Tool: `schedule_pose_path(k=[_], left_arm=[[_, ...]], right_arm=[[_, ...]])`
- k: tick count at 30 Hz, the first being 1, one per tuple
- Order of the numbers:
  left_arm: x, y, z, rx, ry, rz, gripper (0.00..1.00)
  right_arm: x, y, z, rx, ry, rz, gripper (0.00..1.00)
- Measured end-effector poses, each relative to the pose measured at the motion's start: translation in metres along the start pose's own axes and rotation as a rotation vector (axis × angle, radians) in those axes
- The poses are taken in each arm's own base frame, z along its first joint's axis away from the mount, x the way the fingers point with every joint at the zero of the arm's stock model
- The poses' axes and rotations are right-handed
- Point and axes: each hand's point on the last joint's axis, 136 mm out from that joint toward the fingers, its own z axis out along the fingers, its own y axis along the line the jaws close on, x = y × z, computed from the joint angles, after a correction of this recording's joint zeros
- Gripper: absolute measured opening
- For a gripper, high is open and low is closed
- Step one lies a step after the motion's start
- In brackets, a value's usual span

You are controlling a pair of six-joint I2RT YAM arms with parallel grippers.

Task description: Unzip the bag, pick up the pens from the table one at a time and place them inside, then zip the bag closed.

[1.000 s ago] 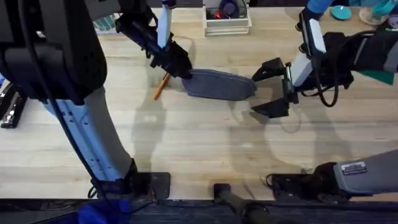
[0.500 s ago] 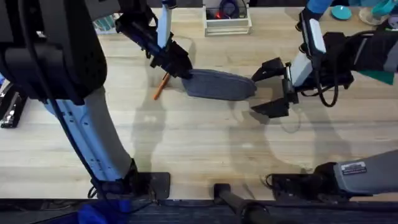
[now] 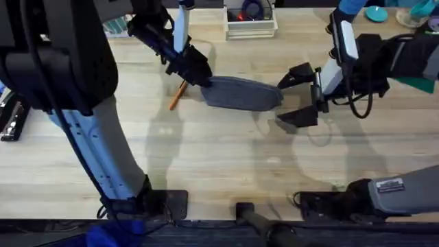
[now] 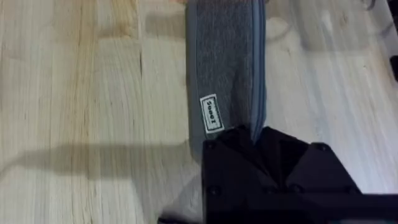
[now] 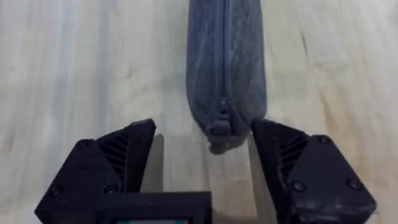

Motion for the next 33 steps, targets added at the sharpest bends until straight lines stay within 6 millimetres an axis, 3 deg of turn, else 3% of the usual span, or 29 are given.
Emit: schedule_pose_path(k=[9,15,21,26,28,31,33], left_arm=[[0.000,0.000,0.000,0.000,0.000,0.000,0.042],[0.000,0.000,0.000,0.000,0.000,0.000,0.042],[0.000,0.000,0.000,0.001,0.000,-0.001,0.042],[0.000,0.000,0.000,0.001,0.000,0.000,0.042],[0.000,0.000,0.000,0.001,0.000,-0.001,0.042],[0.000,0.000,0.000,0.001,0.000,0.000,0.042],[0.000,0.000,0.000,0.001,0.000,-0.001,0.042]], right_arm=[[0.000,-0.009,0.000,0.030,-0.001,-0.047,0.887],[-0.001,-0.008,0.000,0.029,-0.001,-0.049,0.654],[0.000,-0.009,0.000,0.032,-0.001,-0.052,0.550],[-0.001,-0.004,0.000,0.015,-0.005,-0.030,0.263],[-0.001,-0.002,0.000,0.006,-0.006,-0.020,0.241],[-0.002,0.000,0.000,-0.001,-0.012,-0.015,0.057],[-0.002,0.002,0.000,-0.008,-0.014,-0.006,0.037]])
